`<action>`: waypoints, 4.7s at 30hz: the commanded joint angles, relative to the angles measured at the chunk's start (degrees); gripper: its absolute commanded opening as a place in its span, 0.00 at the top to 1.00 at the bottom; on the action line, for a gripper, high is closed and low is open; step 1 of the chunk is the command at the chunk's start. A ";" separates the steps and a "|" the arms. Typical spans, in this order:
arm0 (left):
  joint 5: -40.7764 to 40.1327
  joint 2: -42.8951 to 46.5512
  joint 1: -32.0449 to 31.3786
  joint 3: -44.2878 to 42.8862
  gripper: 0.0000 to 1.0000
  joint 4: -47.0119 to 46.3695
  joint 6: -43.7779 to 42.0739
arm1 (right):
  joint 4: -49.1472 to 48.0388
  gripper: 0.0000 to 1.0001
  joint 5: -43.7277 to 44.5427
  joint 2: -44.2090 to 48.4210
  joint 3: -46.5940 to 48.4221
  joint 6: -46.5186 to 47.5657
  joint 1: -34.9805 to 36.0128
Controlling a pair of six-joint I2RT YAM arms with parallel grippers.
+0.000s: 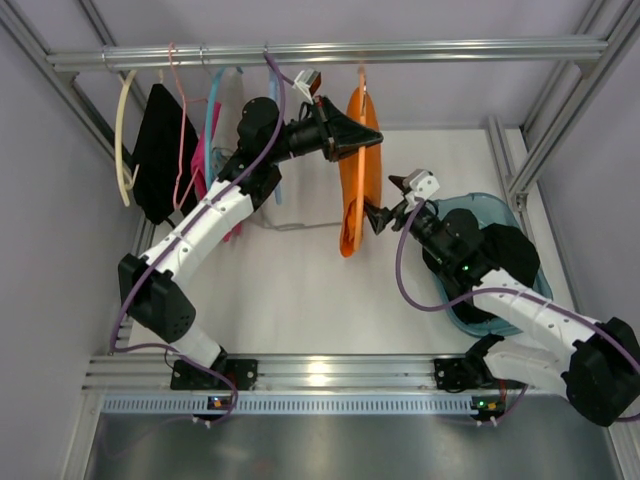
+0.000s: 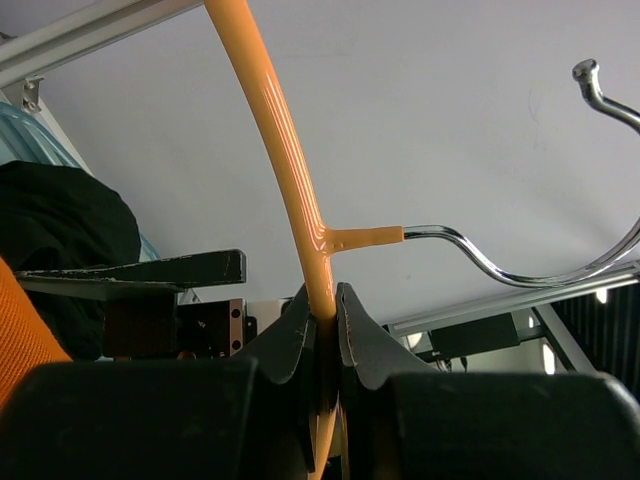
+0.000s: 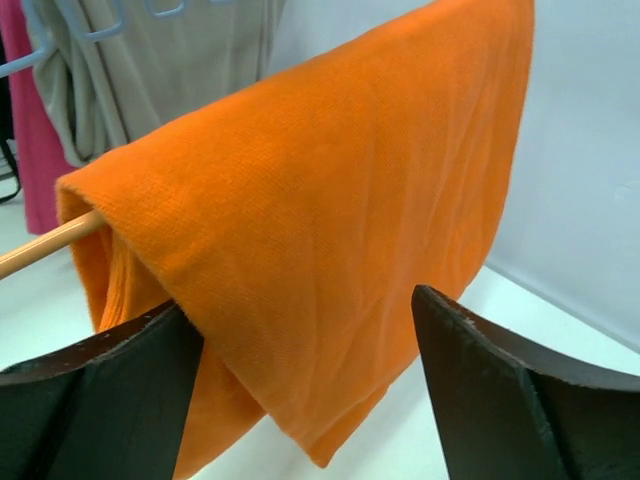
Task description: Remove the trousers from the hanger
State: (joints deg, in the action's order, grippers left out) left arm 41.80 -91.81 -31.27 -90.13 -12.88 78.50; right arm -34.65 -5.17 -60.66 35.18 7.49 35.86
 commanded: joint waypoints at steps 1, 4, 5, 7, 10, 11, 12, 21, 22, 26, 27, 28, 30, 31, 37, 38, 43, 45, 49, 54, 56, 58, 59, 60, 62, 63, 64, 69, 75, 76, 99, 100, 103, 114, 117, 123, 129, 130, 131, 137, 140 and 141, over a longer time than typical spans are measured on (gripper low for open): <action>0.30 4.09 0.06 -5.59 1.00 -13.31 -3.09 | -5.51 0.19 3.49 -1.12 3.58 1.83 0.44; 0.39 4.36 -0.02 -5.32 1.00 -13.22 -3.09 | -6.04 0.20 3.07 -1.65 4.28 2.97 0.18; 0.39 4.18 -0.02 -5.24 1.00 -13.22 -3.18 | -6.13 0.20 2.80 -1.65 4.28 3.15 0.00; 0.39 4.10 -0.02 -5.32 1.00 -13.22 -3.09 | -5.95 0.20 1.49 -1.47 4.63 3.50 -0.17; 0.12 4.01 -0.02 -5.15 1.00 -13.22 -3.09 | -4.90 0.20 0.86 -1.21 4.72 3.76 -0.79; 0.04 4.01 0.06 -5.06 1.00 -13.22 -2.92 | -4.90 0.20 1.12 -1.39 4.72 3.07 -0.87; -0.05 4.01 -0.02 -4.97 1.00 -13.22 -2.83 | -4.98 0.20 1.30 -1.56 4.72 2.63 -0.96; -0.32 4.36 -0.02 -4.88 1.00 -13.22 -3.09 | -5.43 0.21 1.74 -6.74 8.85 -1.07 -1.23; -0.40 4.45 -0.02 -4.88 1.00 -13.22 -3.18 | -5.08 0.34 2.35 -7.01 9.12 -1.16 -1.31; -0.32 5.06 0.15 -3.04 1.00 -13.31 -3.35 | -2.45 0.70 2.27 -6.22 10.52 -1.69 -2.54; -0.32 5.41 0.07 -2.60 1.00 -13.31 -3.44 | -1.74 0.76 2.27 -5.44 11.13 -1.77 -2.63; -0.32 5.59 0.24 -2.16 1.00 -13.39 -3.44 | -0.95 0.88 2.09 -4.91 11.49 -1.86 -2.72; -0.40 6.03 0.42 -0.67 1.00 -13.31 -3.62 | 1.42 0.97 1.74 -3.16 12.54 -2.21 -2.81; -0.58 6.12 0.76 -0.05 1.00 -13.31 -3.79 | 2.13 1.00 1.13 -2.54 12.89 -2.30 -2.72; -3.13 8.13 2.17 7.15 1.00 -11.37 -6.69 | 8.81 1.00 -1.16 2.83 16.93 -5.46 -2.81; -3.48 8.57 2.26 9.42 1.00 -11.29 -7.13 | 9.77 1.00 -1.07 3.44 17.55 -7.03 -2.81; -6.81 10.25 2.44 14.71 1.00 -9.63 -9.85 | 14.52 1.00 -0.54 7.22 21.15 -12.31 -2.81; -7.52 10.60 2.53 16.64 1.00 -8.74 -11.00 | 14.96 1.00 -0.46 8.71 22.38 -13.81 -2.81; -7.79 10.95 2.70 19.11 1.00 -7.59 -11.35 | 16.81 1.00 1.29 10.21 24.41 -14.95 -2.81; -8.75 11.30 2.79 22.36 1.00 -7.33 -11.61 | 18.30 1.00 4.55 11.62 27.74 -15.13 -2.90; -9.02 11.48 2.70 23.76 1.00 -7.33 -11.79 | 18.66 1.00 5.95 11.80 28.89 -15.31 -2.90; -9.63 11.65 2.70 24.64 1.00 -7.33 -12.23 | 18.83 1.00 7.62 11.80 30.56 -15.40 -2.90; -9.81 11.65 2.70 25.34 1.00 -7.33 -12.66 | 18.75 1.00 8.24 11.88 31.09 -15.57 -2.81; -9.90 11.57 2.70 25.61 1.00 -7.07 -12.93 | 18.75 1.00 8.94 11.88 32.05 -15.66 -2.90; -9.98 11.39 2.70 26.58 1.00 -6.98 -13.46 | 19.27 1.00 11.40 11.80 33.02 -15.84 -2.90; -10.16 11.48 2.79 27.02 1.00 -6.54 -13.46 | 19.53 1.00 12.37 11.88 33.98 -15.75 -2.98; -10.07 11.48 2.79 27.37 1.00 -6.54 -13.81 | 20.23 1.00 14.64 11.62 34.60 -15.83 -2.99; -10.25 11.39 2.79 29.65 1.00 -5.48 -14.69 | 21.99 1.00 20.46 11.27 37.76 -18.38 -4.56; -10.07 10.78 2.70 31.94 1.00 -5.13 -14.60 | 22.35 1.00 20.55 11.27 40.05 -20.14 -7.11; -9.99 10.60 2.70 32.03 1.00 -5.05 -14.69 | 22.61 1.00 20.81 11.44 40.32 -20.06 -7.29; -6.91 12.18 -0.11 30.45 1.00 -5.05 -21.46 | 46.32 1.00 26.97 27.25 38.65 -8.11 -19.33; -6.73 12.27 -0.20 30.45 1.00 -5.05 -21.55 | 47.13 1.00 25.40 28.22 38.39 -5.66 -19.85; -6.47 12.44 -0.29 30.01 1.00 -5.05 -22.16 | 49.24 1.00 23.28 32.27 36.37 -2.23 -22.92; -5.68 12.45 -2.22 29.04 1.00 -5.05 -23.65 | 69.01 1.00 26.61 42.37 29.70 0.51 -30.41; -5.06 12.53 -2.92 27.99 1.00 -5.05 -24.36 | 71.65 1.00 31.87 39.85 24.08 0.51 -30.49; -4.63 13.85 -3.45 27.20 1.00 -5.05 -24.89 | 66.57 1.00 32.43 29.40 17.22 -3.44 -30.41; -4.18 15.69 -4.15 27.37 1.00 -5.05 -26.03 | 52.77 1.00 19.95 18.07 11.85 -5.20 -30.41; -4.45 16.04 -4.15 27.72 1.00 -5.05 -26.03 | 51.45 1.00 18.19 16.56 11.32 -5.72 -30.41; -4.53 16.31 -4.15 27.81 1.00 -5.05 -26.03 | 49.70 1.00 18.00 15.15 10.18 -6.16 -30.41; -5.06 16.23 -4.15 27.73 1.00 -5.13 -24.45 | 48.97 0.40 13.53 5.30 9.90 -10.91 -30.84; -5.59 15.96 -4.15 27.55 1.00 -5.13 -23.66 | 50.73 0.15 9.14 5.90 13.49 -12.58 -31.20; -5.59 15.96 -4.15 27.29 1.00 -5.13 -23.13 | 52.04 0.12 6.95 6.60 14.47 -12.93 -31.20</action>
State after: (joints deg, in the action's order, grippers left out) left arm 36.51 -77.45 -35.24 -60.18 -14.76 54.50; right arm 20.36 8.40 -56.34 44.07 -2.33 5.78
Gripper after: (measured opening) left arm 0.123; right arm 0.845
